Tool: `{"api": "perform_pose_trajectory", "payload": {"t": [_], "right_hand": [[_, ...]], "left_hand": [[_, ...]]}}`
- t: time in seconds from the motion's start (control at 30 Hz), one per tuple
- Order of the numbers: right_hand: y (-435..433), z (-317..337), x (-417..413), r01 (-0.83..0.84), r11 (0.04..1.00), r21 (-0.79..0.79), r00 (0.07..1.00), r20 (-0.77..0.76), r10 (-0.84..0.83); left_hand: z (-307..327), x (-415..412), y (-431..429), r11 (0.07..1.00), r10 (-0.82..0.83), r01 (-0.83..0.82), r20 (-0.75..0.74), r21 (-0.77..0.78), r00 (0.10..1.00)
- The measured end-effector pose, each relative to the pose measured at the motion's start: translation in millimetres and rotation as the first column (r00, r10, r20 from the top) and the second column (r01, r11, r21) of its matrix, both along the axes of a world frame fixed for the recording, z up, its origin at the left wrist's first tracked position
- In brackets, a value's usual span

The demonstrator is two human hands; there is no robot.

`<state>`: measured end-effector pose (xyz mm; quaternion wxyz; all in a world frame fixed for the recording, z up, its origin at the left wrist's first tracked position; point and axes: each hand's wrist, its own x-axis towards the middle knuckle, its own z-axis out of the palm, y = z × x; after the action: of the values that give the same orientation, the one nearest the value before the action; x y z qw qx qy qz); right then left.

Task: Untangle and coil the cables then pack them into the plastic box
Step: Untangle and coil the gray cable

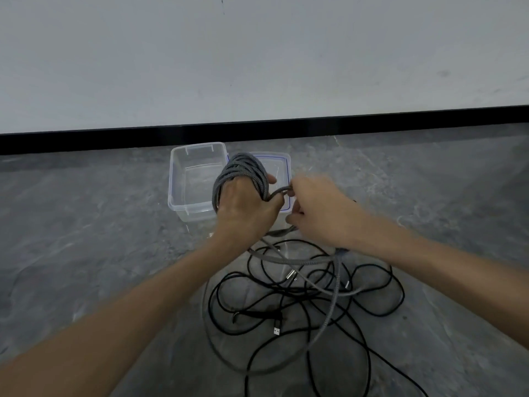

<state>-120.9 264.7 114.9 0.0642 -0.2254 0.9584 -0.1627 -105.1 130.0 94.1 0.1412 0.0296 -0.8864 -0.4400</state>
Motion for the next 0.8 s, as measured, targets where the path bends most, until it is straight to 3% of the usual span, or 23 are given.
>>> {"api": "perform_pose_trajectory", "payload": {"t": [0.17,0.27,0.47,0.53,0.63,0.7,0.8], "right_hand": [[-13,6,-28,0.015,0.982,0.188,0.997,-0.082,0.0],[-15,9,-40,-0.068,0.98,0.189,0.984,-0.147,0.097],[13,6,-42,-0.434,0.899,0.052,0.822,-0.385,0.42],[22,7,-36,-0.477,0.877,0.058,0.782,-0.427,0.454],[27,-10,-21,-0.459,0.885,0.07,0.77,-0.465,0.436],[28,-28,-5,-0.438,0.898,0.032,0.806,-0.428,0.408],[33,-48,11,-0.361,0.929,-0.082,0.896,-0.306,0.321]], "left_hand": [[5,-19,9,0.993,0.105,-0.107,0.044,0.051,0.994],[7,-26,8,0.98,0.121,-0.14,0.14,0.141,0.983],[9,7,-11,0.93,-0.124,0.011,0.286,0.368,0.95],[3,22,-10,0.825,-0.23,0.054,0.246,0.563,0.942],[-4,41,-3,0.572,-0.26,-0.038,0.226,0.819,0.939],[-10,51,2,0.433,-0.255,-0.112,0.241,0.894,0.936],[-14,58,7,0.349,-0.232,-0.165,0.255,0.923,0.939]]}}
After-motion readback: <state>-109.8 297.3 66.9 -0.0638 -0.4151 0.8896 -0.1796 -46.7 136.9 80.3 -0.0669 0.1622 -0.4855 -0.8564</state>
